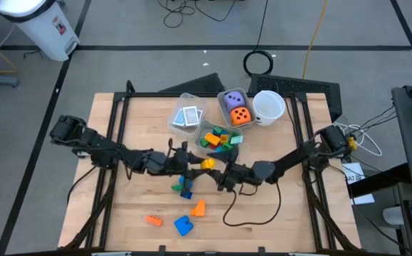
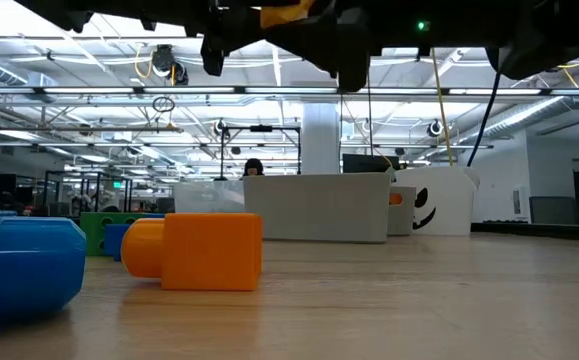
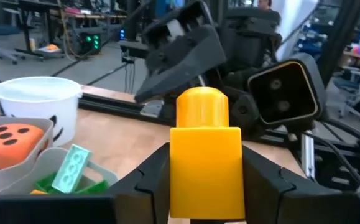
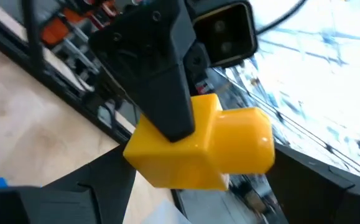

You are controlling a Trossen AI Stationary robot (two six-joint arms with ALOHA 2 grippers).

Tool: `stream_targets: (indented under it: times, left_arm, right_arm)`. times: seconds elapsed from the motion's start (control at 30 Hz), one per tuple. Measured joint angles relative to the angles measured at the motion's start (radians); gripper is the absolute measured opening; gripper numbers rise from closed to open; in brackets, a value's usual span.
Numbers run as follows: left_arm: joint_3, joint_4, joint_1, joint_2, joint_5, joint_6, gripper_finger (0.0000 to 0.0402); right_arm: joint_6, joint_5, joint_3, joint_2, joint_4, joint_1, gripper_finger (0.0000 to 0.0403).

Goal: Pick & Place Toys
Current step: Put the yellow game piece into the bottom gray bin

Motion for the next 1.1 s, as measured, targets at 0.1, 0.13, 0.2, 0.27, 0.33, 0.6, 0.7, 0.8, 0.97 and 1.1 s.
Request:
stream_targets:
  times: [0.1, 0.13, 0.2, 0.27, 0.33, 0.6, 0.7, 0.8, 0.97, 1.1]
  left_arm:
    - [0.0, 0.006, 0.002, -0.001, -0.006, 0.0, 0.0137]
    - [0.0, 0.007, 0.002, -0.002, -0.005, 0.0, 0.0137]
    - [0.0, 0.004, 0.001, -0.001, -0.001, 0.0, 0.0138]
    - [0.0, 0.0, 0.0, -0.001, 0.002, 0.0, 0.0146]
    - [0.0, -0.006, 0.0, -0.001, 0.001, 0.0, 0.0158]
    - [0.0, -0.015, 0.0, -0.001, 0.004, 0.006, 0.0137]
    - [0.001, -0.015, 0.0, -0.001, 0.002, 0.0, 0.0137]
    - [0.001, -0.015, 0.0, -0.001, 0.003, -0.003, 0.0148]
    - [-0.002, -0.024, 0.0, 0.0, -0.001, -0.011, 0.0204]
    - [-0.002, -0.024, 0.0, -0.006, 0.001, -0.046, 0.0235]
  right_arm:
    - [0.0, 0.055, 0.0, -0.005, 0.015, 0.001, 0.0309]
    - [0.0, 0.053, 0.0, -0.005, 0.015, 0.002, 0.0309]
    - [-0.001, 0.05, 0.0, -0.005, 0.013, 0.01, 0.0309]
    - [-0.008, 0.037, 0.0, -0.005, 0.007, 0.015, 0.0309]
    - [-0.012, 0.025, 0.0, -0.005, 0.0, 0.02, 0.0309]
    - [-0.062, 0.03, 0.0, -0.005, 0.039, 0.038, 0.0285]
    - [-0.064, 0.031, 0.0, -0.005, 0.041, 0.038, 0.0274]
    - [-0.056, 0.031, 0.0, -0.005, 0.041, 0.038, 0.0269]
    - [-0.043, 0.029, -0.001, -0.007, 0.042, 0.039, 0.0266]
    - [0.008, 0.03, -0.001, -0.007, 0.041, 0.039, 0.0265]
